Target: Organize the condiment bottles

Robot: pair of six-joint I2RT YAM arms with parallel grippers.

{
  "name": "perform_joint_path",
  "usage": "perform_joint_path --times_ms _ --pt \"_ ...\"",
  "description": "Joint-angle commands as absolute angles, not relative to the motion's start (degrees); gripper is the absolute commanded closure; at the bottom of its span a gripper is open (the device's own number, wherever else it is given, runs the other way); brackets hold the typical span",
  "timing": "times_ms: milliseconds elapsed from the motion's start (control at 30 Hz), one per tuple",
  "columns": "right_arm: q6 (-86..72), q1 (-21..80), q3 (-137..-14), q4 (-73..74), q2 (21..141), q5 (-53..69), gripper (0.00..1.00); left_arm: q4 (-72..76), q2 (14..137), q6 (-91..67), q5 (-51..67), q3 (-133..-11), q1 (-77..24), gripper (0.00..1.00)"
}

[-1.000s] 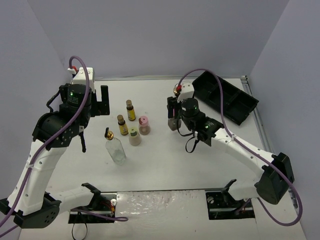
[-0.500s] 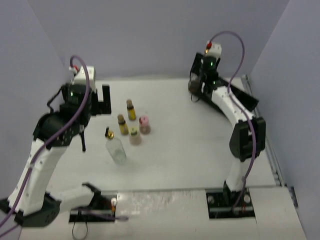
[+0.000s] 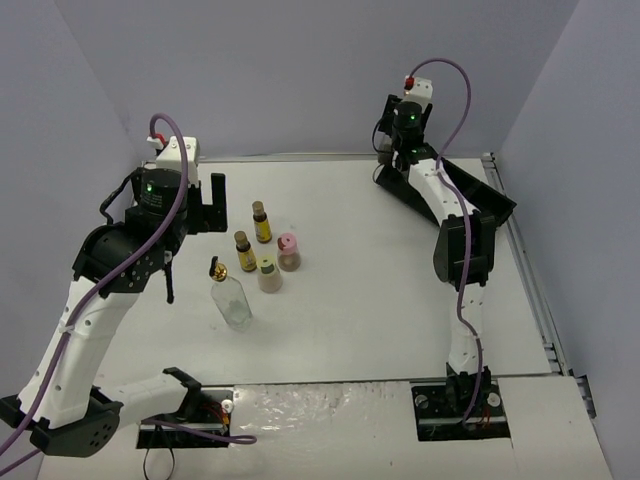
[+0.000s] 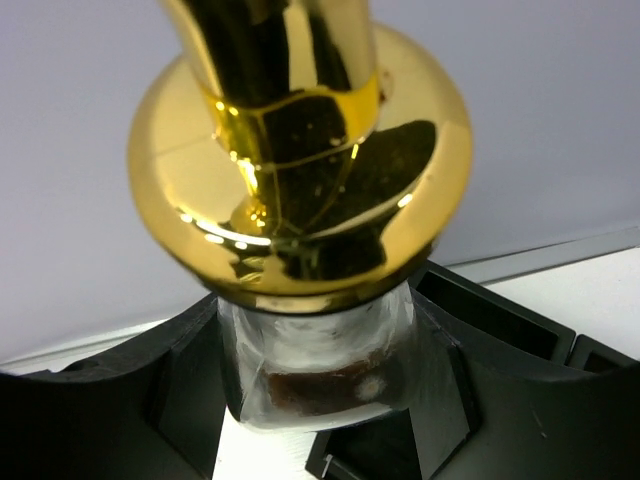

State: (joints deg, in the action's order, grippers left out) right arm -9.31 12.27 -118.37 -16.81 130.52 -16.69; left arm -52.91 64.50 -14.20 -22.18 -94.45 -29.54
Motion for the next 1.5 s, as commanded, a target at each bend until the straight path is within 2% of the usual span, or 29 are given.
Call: perform_joint_path --times_ms 0,233,767,1467 --pt "-8.5 10.5 -119.3 -29.9 125.7 -18.6 1.0 -48.7 65.0 -12.7 -22.0 -95.5 -29.1 0.03" --pt "-8.1 8.6 -112.8 -35.0 121.7 -19.8 1.0 -47.4 65.3 -12.7 -21.2 -94.3 -29.1 0.03" --pt "-4.2 6.0 -113.4 -38.0 125.2 -20.7 1.0 -47.0 64.8 -12.7 -20.5 -93.8 -29.2 0.03" --pt "-1.6 4.4 -102.1 -49.7 128.5 -17.9 1.0 -45.6 64.3 -13.0 -19.6 -91.8 -29.1 0.03"
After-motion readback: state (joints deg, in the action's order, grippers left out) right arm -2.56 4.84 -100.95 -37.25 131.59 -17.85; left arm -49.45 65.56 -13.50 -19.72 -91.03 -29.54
